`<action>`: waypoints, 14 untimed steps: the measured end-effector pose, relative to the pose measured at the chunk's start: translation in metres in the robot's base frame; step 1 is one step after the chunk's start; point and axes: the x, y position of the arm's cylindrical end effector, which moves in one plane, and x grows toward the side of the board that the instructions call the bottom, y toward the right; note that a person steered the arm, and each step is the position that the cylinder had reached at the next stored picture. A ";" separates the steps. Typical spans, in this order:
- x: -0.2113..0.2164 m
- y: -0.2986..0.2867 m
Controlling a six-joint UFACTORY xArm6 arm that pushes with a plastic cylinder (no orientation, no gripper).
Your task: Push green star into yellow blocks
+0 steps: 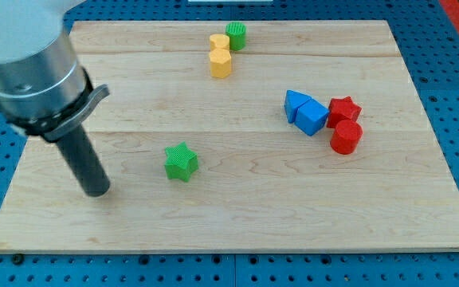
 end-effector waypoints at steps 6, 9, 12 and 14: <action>-0.041 0.086; -0.031 0.114; -0.166 0.117; -0.187 0.061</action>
